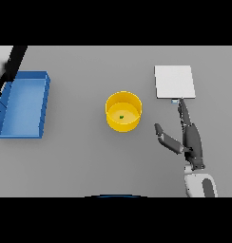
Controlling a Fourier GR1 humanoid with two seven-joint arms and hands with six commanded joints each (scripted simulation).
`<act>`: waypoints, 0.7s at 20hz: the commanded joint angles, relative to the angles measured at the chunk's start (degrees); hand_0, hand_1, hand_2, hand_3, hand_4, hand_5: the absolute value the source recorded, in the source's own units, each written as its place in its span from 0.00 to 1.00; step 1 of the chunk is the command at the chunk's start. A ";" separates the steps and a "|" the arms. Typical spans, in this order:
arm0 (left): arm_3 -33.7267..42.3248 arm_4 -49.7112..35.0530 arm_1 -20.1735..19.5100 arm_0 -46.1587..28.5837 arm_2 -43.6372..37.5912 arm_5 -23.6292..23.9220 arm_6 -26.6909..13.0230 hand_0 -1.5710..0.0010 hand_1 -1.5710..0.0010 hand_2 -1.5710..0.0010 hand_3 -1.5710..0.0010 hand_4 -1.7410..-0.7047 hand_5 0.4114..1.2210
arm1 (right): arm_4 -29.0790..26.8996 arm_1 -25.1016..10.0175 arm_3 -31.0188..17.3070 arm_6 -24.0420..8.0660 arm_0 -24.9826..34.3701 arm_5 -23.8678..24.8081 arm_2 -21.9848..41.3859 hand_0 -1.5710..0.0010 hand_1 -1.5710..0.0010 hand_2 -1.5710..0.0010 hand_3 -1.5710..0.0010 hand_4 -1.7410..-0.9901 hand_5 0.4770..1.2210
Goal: Pick up the red beaker and tilt it to pour out 1 green nut into yellow bowl. Pick up the yellow bowl and place it on the metallic measuring scale.
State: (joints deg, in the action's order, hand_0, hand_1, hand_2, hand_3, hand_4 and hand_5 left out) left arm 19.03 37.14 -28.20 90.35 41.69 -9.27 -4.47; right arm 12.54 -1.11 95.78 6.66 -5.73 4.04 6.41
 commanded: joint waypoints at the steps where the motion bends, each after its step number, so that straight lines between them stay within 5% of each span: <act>1: -0.11 -3.04 -1.53 -1.66 -2.35 1.89 0.97 0.00 0.00 0.01 0.12 0.01 1.00 | 0.25 -0.35 -0.27 0.70 0.18 0.15 -0.17 1.00 1.00 1.00 1.00 0.69 0.15; 5: 2.25 -14.05 -6.67 -9.59 -9.65 7.50 -0.70 0.00 0.00 0.00 0.09 0.00 1.00 | -0.09 -1.32 -1.46 2.33 0.06 -0.36 -0.68 1.00 1.00 1.00 1.00 0.69 0.15; 14: 29.41 -32.24 -15.36 -38.70 -16.51 23.98 -21.17 0.00 0.00 0.00 0.08 0.00 1.00 | 1.53 -2.94 -1.14 0.99 1.05 -1.17 0.19 1.00 1.00 1.00 1.00 0.71 0.23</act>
State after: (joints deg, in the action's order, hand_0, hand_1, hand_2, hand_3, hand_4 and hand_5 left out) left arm 48.40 4.76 -43.54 51.56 25.21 14.65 -25.47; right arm 14.07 -4.06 94.64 7.69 -4.68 2.86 6.60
